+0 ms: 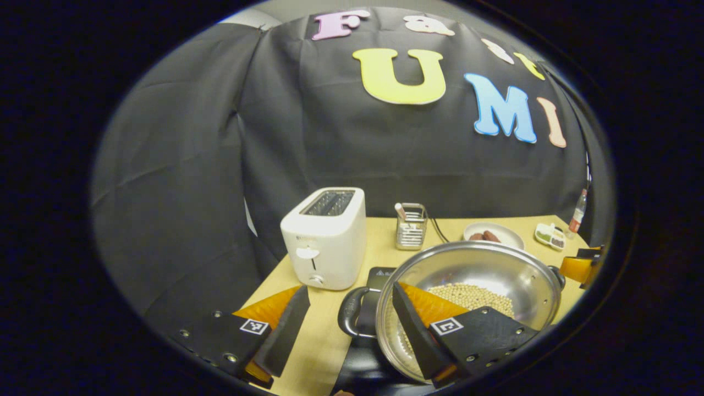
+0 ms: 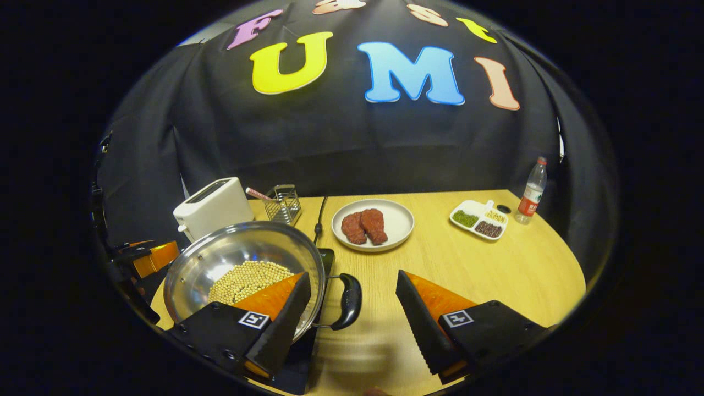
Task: First push the handle of the pot to place it horizontally, then grasp the pot with both hands and set it on the induction cooktop.
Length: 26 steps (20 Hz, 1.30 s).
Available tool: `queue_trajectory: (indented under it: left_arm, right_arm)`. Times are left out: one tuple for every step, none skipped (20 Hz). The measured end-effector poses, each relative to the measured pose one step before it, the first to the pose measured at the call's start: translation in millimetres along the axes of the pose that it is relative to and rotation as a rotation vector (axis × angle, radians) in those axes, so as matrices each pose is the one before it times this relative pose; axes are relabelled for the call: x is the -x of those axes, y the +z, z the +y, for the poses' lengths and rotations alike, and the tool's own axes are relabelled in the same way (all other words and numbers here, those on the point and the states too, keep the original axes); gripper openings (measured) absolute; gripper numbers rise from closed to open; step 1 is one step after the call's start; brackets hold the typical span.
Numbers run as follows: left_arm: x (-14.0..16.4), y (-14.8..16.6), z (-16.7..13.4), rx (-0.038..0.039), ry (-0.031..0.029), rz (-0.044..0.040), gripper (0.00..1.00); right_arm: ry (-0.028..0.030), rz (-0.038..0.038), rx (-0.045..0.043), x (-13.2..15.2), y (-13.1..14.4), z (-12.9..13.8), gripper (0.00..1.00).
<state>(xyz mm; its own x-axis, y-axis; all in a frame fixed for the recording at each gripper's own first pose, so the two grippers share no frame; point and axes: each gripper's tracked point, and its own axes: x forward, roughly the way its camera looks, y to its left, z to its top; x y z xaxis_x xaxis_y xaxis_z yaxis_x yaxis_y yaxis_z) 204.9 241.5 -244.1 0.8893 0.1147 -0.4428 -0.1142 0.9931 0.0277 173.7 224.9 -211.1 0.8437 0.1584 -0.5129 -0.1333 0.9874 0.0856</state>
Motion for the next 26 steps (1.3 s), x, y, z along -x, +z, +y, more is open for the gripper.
queue_trajectory:
  left_arm:
    - [13.07,13.08,-3.49,0.01224,0.00616,-0.04144,0.88]
    - [12.28,12.26,-5.49,0.01438,0.00427,-0.03944,0.88]
    - [17.02,12.91,-5.39,0.01232,0.00492,-0.03566,0.90]
    - [15.34,10.83,-7.67,0.01062,0.00366,-0.03301,0.87]
    - [15.76,12.59,-9.09,0.00788,0.00093,-0.03025,0.91]
    - [14.75,11.40,-10.32,0.00433,0.00295,-0.02540,0.89]
    - [13.84,11.40,-10.82,0.00276,0.00188,-0.02379,0.88]
    - [15.29,12.10,-12.68,0.00167,-0.00170,-0.02391,0.88]
    - [13.93,11.14,-12.56,-0.00231,-0.00632,-0.02132,0.88]
    - [16.93,11.37,-15.12,-0.00652,-0.00812,-0.02290,0.88]
    - [17.61,10.41,-14.58,-0.00945,-0.00774,-0.01936,0.87]
    - [18.53,9.38,-16.94,-0.00878,-0.00770,-0.01324,0.87]
    - [14.82,7.40,-12.68,-0.00517,-0.00612,-0.00974,0.90]
    - [17.21,7.94,-14.21,-0.00269,-0.00696,-0.01443,0.90]
    - [16.19,8.82,-13.07,0.00471,-0.00579,-0.01429,0.90]
    - [15.36,6.41,-15.23,0.01144,-0.01036,-0.01285,0.87]
    - [14.00,6.67,-12.41,0.01010,-0.01025,-0.01102,0.87]
    - [13.30,5.98,-10.84,0.00252,-0.00909,-0.01112,0.90]
    - [10.71,6.86,-8.85,-0.00489,-0.00964,-0.01225,0.87]
    - [10.06,5.69,-8.67,-0.00741,-0.00896,-0.01026,0.87]
    - [10.26,7.06,-7.65,-0.00743,-0.00757,-0.00931,0.90]
    - [9.88,6.55,-7.99,-0.00443,-0.01046,-0.00829,0.87]
    - [8.92,5.35,-6.88,0.00044,-0.01146,-0.00588,0.90]
    - [9.13,3.65,-6.15,-0.00006,-0.00881,-0.00651,0.90]
    - [6.75,2.31,-2.48,-0.00108,-0.00736,-0.00520,0.90]
    - [8.82,3.60,-2.34,-0.00314,-0.00564,-0.00536,0.90]
  right_arm:
    - [0.00099,-0.04097,0.00973,11.64,11.90,-6.43,0.98]
    - [-0.00296,-0.03978,0.01035,11.56,11.78,-9.57,0.93]
    - [-0.00427,-0.03786,0.01320,14.02,11.63,-11.17,0.98]
    - [-0.00511,-0.03026,0.01660,14.15,10.47,-12.07,0.98]
    - [-0.00363,-0.02879,0.01716,14.21,8.01,-12.35,0.98]
    - [-0.00345,-0.03258,0.01703,14.80,8.88,-13.95,0.98]
    - [-0.00470,-0.03251,0.01532,14.69,8.73,-14.05,0.98]
    - [-0.00446,-0.02886,0.01254,15.70,7.81,-14.28,0.98]
    - [-0.00085,-0.02474,0.00886,15.28,6.78,-13.84,0.98]
    - [0.00130,-0.02098,0.00619,15.12,6.17,-13.38,0.98]
    - [-0.00005,-0.01707,0.00294,14.49,5.30,-13.56,0.98]
    - [-0.00366,-0.01854,0.00089,15.74,6.98,-15.16,0.97]
    - [-0.00521,-0.01977,-0.00394,11.68,6.66,-12.90,0.97]
    - [-0.00692,-0.02028,-0.00994,13.84,6.24,-14.91,0.97]
    - [-0.00453,-0.01510,-0.00999,11.36,4.43,-11.22,0.94]
    - [-0.00256,-0.01077,-0.00905,10.44,4.53,-10.90,0.94]
    - [-0.00039,-0.00948,-0.00628,11.89,3.56,-9.09,0.97]
    - [0.00150,-0.00868,-0.00225,10.12,3.80,-9.14,0.98]
    - [0.00045,-0.00648,0.00059,7.42,2.38,-6.62,0.98]
    - [-0.00054,-0.00807,0.00329,8.87,3.55,-6.95,0.98]
    - [-0.00046,-0.00493,0.00382,8.81,2.74,-5.66,0.98]
    - [-0.00167,-0.00488,0.00117,7.25,1.63,-5.07,0.98]
    - [-0.00338,-0.00161,-0.00102,7.16,1.98,-4.23,0.98]
    - [-0.00602,-0.00072,-0.00345,7.22,0.25,-3.05,0.98]
    - [-0.00574,-0.00407,-0.00341,6.67,1.07,-2.99,0.98]
    - [-0.00560,-0.00739,-0.00217,6.36,1.67,-2.31,0.98]
